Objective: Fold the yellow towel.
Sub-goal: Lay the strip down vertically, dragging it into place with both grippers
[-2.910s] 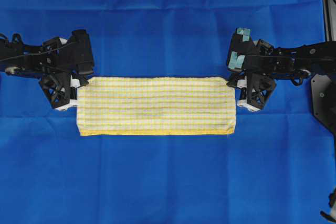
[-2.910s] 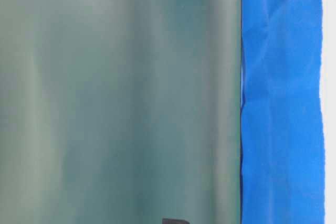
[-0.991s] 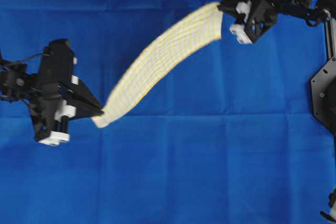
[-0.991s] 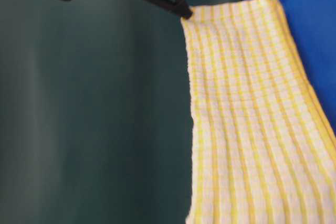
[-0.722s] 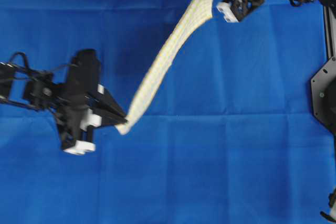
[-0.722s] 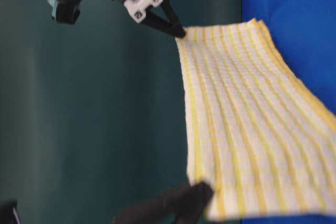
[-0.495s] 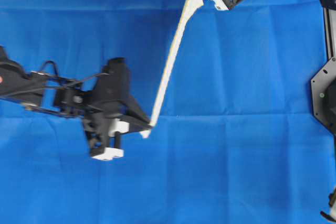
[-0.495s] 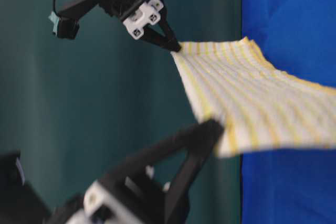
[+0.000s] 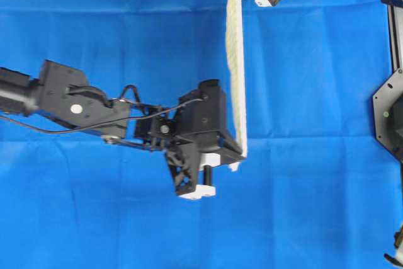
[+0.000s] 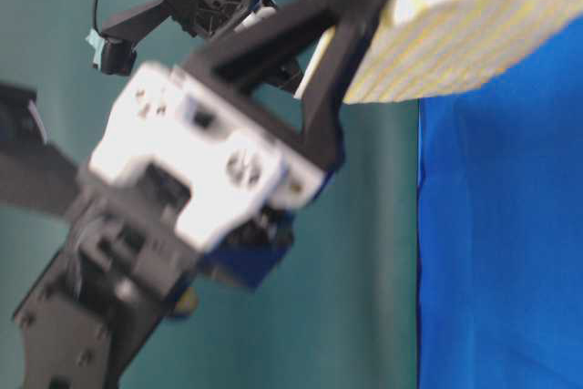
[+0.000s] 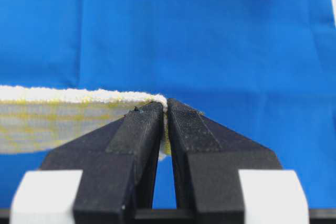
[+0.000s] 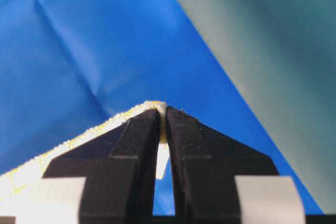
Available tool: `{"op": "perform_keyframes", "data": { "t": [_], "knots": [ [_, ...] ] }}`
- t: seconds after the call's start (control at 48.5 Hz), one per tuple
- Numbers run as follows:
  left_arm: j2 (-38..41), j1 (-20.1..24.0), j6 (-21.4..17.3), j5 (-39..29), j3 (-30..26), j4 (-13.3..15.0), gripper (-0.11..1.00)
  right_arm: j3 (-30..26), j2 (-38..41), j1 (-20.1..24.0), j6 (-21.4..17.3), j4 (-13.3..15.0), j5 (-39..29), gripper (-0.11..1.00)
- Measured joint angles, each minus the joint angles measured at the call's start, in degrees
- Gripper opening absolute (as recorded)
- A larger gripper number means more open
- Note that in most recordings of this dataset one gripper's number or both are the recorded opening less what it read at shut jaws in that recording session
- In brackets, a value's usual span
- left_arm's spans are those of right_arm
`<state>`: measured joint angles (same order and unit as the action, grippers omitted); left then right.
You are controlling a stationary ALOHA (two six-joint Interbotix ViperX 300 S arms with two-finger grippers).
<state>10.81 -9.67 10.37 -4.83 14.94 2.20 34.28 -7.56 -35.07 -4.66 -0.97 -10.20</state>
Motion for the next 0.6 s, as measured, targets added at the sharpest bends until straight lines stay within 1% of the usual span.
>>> {"op": "perform_keyframes", "data": {
  "t": [0.165,0.351,0.599],
  "knots": [
    [2.7,0.1,-2.0,1.1,-3.4,0.0,0.03,1.7,-1.3,-0.4,0.0,0.4,-0.2,0.04],
    [5.4,0.2,-2.5,3.0,-6.8,0.1,0.03,3.3,-2.9,-1.1,0.0,0.6,-0.4,0.04],
    [8.3,0.4,-5.4,7.2,-7.6,0.0,0.03,3.7,-2.3,-1.1,0.0,0.8,-0.4,0.04]
  ]
}}
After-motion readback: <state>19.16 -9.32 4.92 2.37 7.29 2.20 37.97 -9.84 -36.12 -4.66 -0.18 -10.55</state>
